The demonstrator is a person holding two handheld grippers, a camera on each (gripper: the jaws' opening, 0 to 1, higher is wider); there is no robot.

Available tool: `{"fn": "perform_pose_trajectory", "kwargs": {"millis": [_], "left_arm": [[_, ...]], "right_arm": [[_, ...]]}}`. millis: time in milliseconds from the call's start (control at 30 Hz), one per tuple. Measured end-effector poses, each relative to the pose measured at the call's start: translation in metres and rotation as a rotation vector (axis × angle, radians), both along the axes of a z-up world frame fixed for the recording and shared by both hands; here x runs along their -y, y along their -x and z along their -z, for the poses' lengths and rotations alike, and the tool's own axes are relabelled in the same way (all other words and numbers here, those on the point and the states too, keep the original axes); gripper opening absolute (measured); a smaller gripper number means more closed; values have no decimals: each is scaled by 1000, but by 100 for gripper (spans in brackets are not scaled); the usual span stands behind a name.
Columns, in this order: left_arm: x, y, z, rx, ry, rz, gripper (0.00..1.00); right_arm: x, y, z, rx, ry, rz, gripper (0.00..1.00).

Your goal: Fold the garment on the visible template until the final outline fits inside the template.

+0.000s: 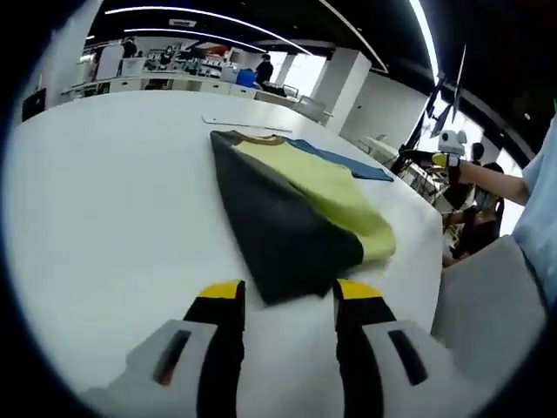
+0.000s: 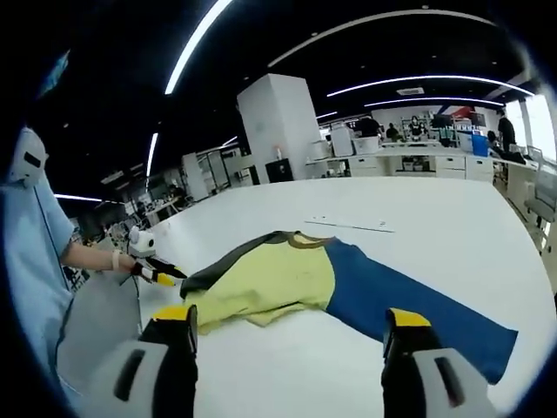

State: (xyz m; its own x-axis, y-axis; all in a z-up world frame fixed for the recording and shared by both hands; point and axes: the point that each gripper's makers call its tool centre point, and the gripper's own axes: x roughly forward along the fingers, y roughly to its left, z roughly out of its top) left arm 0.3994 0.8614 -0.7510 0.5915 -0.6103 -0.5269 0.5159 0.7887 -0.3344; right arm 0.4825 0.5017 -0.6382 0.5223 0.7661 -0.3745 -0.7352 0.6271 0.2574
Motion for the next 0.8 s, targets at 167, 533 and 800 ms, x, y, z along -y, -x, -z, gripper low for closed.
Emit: {"fn": "perform_pose_trajectory", "kwargs": {"millis": [167, 533, 800], "left_arm": [[-3, -5, 9, 13, -67, 2, 21], [1, -28, -24, 76, -30, 0, 0], [38, -58, -57, 140, 37, 54, 0]], "right_arm": [[0, 0, 1, -3, -11, 1, 88], [5, 1, 5, -12, -19, 21, 86], [5, 3, 7, -17, -24, 23, 85]]}}
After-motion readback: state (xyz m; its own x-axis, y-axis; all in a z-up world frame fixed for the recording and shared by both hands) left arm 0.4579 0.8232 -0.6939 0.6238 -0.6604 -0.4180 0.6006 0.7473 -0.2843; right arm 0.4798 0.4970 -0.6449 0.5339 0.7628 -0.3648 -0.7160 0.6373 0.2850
